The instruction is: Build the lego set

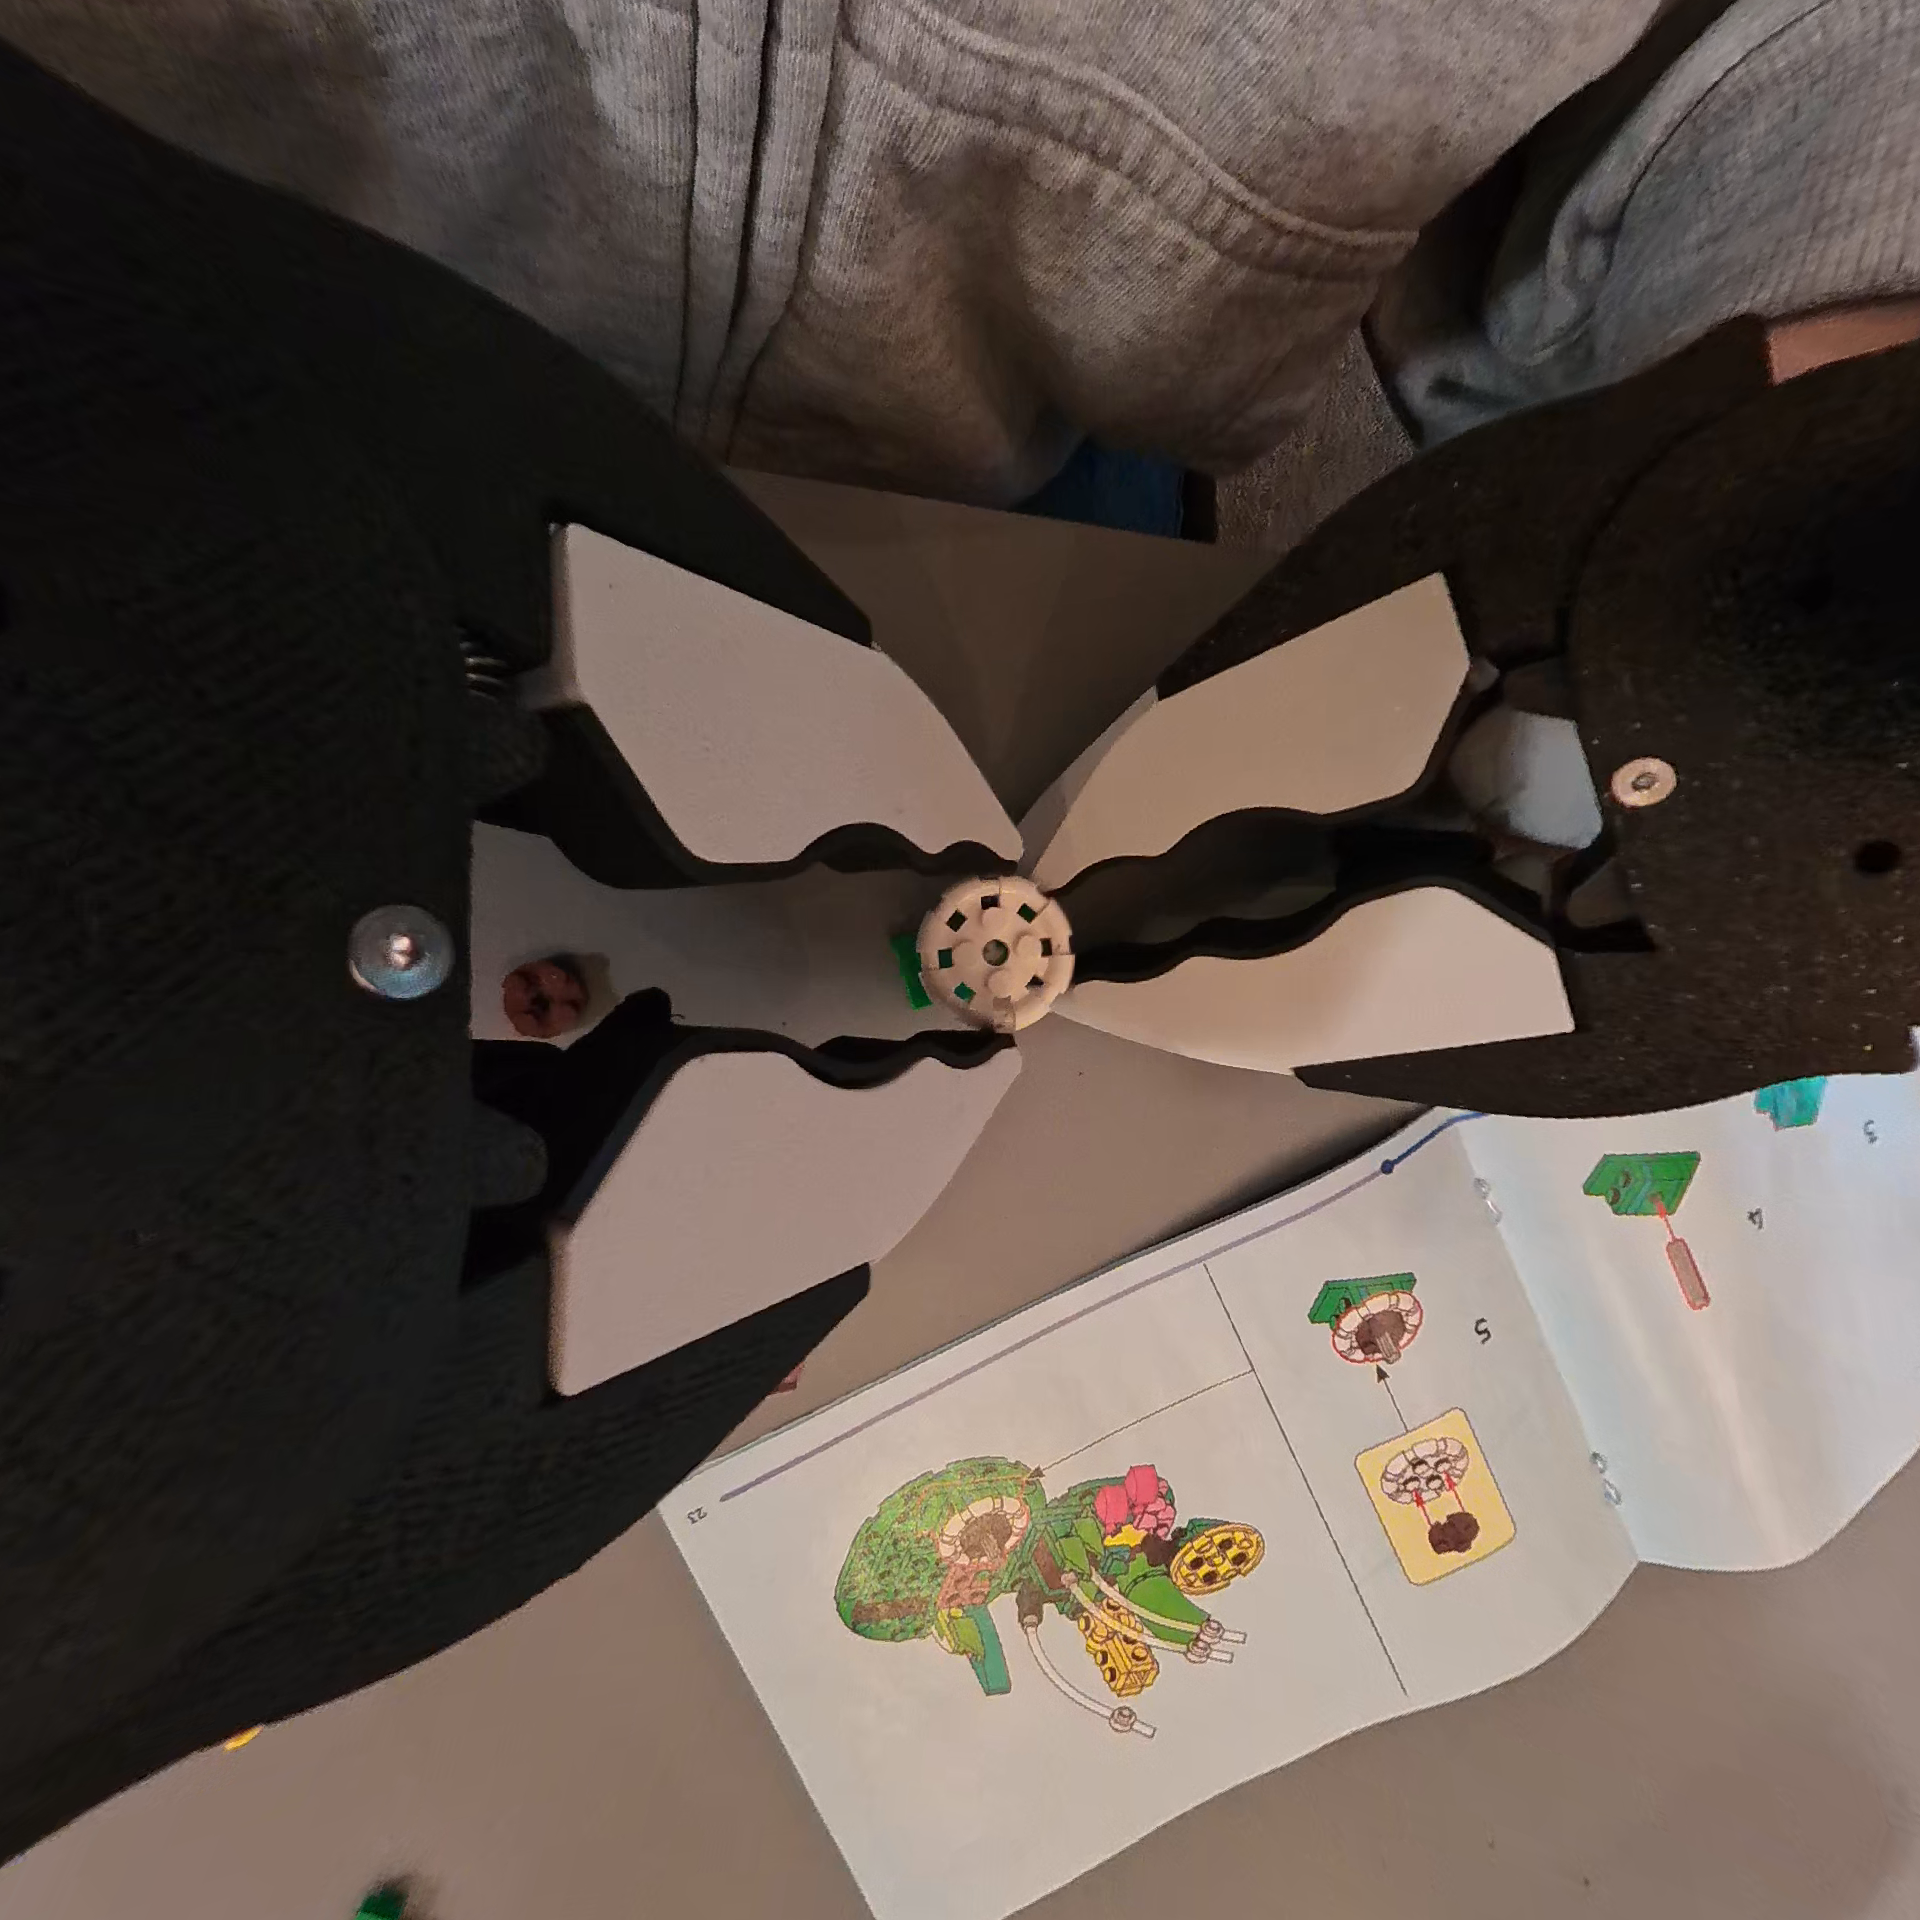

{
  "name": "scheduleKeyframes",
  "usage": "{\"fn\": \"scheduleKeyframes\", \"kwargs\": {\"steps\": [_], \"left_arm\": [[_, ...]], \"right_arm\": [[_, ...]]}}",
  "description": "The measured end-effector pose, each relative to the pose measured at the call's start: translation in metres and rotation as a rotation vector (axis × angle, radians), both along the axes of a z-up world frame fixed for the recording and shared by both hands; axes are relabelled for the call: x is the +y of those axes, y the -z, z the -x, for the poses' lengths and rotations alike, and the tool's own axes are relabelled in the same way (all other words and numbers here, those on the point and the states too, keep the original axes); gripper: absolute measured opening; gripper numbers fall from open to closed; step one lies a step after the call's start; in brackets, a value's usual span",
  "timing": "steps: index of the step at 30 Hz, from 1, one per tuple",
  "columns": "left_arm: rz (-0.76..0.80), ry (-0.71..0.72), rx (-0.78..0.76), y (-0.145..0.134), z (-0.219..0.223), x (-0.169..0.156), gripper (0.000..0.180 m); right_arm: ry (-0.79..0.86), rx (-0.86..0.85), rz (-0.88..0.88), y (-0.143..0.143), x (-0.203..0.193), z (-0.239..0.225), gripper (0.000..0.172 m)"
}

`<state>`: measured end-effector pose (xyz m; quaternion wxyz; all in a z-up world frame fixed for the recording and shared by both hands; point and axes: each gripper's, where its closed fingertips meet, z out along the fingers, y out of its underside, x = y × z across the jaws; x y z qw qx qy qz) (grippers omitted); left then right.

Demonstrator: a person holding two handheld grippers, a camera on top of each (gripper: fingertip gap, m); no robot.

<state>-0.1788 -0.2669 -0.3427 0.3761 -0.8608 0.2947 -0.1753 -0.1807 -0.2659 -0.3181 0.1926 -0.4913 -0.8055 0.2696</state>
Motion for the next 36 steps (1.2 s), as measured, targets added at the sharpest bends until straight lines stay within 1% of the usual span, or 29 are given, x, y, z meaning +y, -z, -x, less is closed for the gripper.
{"fn": "scheduleKeyframes", "kwargs": {"steps": [5, 11, 16, 18, 19, 21, 22, 24, 27, 31, 32, 36], "left_arm": [[-0.002, 0.005, 0.003, 0.000, -0.001, 0.000, 0.017], [-0.014, 0.010, 0.023, 0.001, -0.001, 0.000, 0.016], [-0.012, 0.014, 0.017, 0.000, -0.002, -0.001, 0.017], [0.009, 0.028, -0.016, -0.001, -0.004, -0.003, 0.024], [0.019, 0.035, -0.035, -0.001, -0.005, -0.005, 0.029], [0.033, 0.042, -0.049, -0.002, -0.003, -0.008, 0.033], [0.034, 0.042, -0.044, -0.002, -0.001, -0.009, 0.033], [0.036, 0.041, -0.034, -0.002, 0.002, -0.010, 0.033], [0.039, 0.042, -0.023, -0.002, 0.003, -0.011, 0.033], [0.036, 0.049, -0.012, -0.001, 0.001, -0.011, 0.033], [0.035, 0.049, -0.010, -0.001, 0.001, -0.011, 0.032], [0.034, 0.051, -0.005, -0.001, 0.002, -0.012, 0.029]], "right_arm": [[0.016, -0.024, 0.022, 0.002, 0.000, 0.000, 0.027], [0.035, -0.111, 0.007, 0.010, 0.000, -0.002, 0.027], [0.035, -0.124, 0.025, 0.013, 0.001, -0.002, 0.027], [0.028, -0.121, 0.027, 0.015, 0.000, -0.004, 0.028], [0.027, -0.118, 0.031, 0.015, 0.000, -0.005, 0.032], [0.033, -0.081, 0.050, 0.011, 0.000, -0.005, 0.035], [0.034, -0.052, 0.064, 0.007, 0.000, -0.005, 0.034], [0.030, 0.018, 0.082, -0.001, 0.000, -0.003, 0.023], [0.022, 0.046, 0.073, -0.002, 0.000, -0.003, 0.015], [0.014, 0.009, 0.059, 0.010, 0.000, -0.004, 0.015], [0.012, 0.017, 0.067, 0.009, -0.001, -0.003, 0.013], [0.010, 0.037, 0.055, 0.007, 0.001, -0.003, 0.012]]}}
